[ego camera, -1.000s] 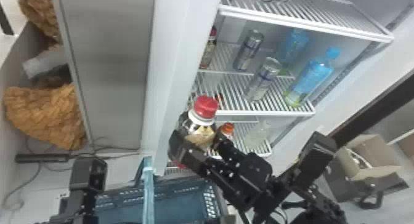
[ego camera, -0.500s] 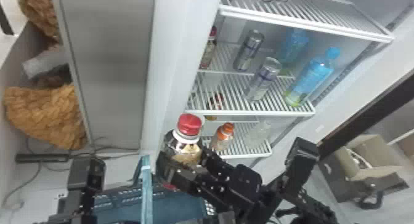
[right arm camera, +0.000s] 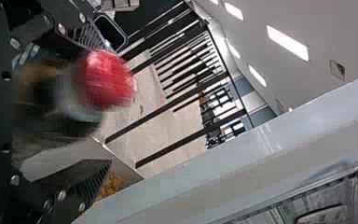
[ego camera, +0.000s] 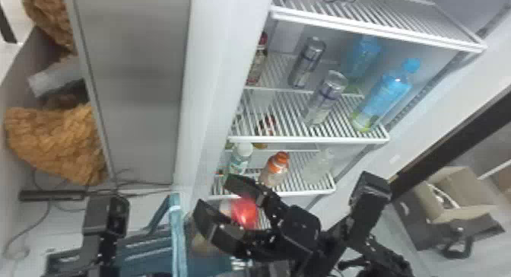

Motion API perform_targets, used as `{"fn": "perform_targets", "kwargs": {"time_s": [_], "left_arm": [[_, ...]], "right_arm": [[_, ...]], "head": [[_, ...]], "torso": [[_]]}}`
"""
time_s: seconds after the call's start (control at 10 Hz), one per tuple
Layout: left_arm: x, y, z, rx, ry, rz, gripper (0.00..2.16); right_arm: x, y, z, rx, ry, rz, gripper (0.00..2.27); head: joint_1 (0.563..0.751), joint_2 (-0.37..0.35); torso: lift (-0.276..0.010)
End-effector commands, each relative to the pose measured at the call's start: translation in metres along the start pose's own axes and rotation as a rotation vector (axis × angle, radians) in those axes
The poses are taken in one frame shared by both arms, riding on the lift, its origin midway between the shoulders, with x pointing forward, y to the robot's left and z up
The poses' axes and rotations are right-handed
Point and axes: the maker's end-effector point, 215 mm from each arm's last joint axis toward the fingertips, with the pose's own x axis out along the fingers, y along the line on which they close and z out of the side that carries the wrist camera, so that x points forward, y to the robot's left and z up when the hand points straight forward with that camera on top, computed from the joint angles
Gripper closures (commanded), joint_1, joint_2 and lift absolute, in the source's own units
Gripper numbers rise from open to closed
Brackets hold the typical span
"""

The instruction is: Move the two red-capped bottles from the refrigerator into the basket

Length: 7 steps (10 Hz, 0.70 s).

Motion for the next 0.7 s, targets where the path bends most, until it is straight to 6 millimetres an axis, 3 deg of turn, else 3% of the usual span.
{"fn": "perform_targets", "kwargs": {"time_s": [0.0, 0.3, 0.6], "left_arm": [[0.000, 0.000, 0.000, 0.001, -0.001, 0.000, 1.21], [0.000, -0.001, 0.001, 0.002, -0.003, -0.002, 1.21], [0.000, -0.001, 0.001, 0.001, -0.003, -0.004, 1.21]], "right_arm": [[0.000, 0.000, -0.001, 0.007, -0.001, 0.002, 0.11], [-0.001, -0.002, 0.005, 0.012, -0.024, 0.003, 0.12], [-0.018, -0.034, 0.022, -0.074, -0.042, -0.087, 0.11]], "head": [[0.695, -0.350], [0.695, -0.350], [0.695, -0.350]], "torso": [[0.000], [0.000], [0.000]]}}
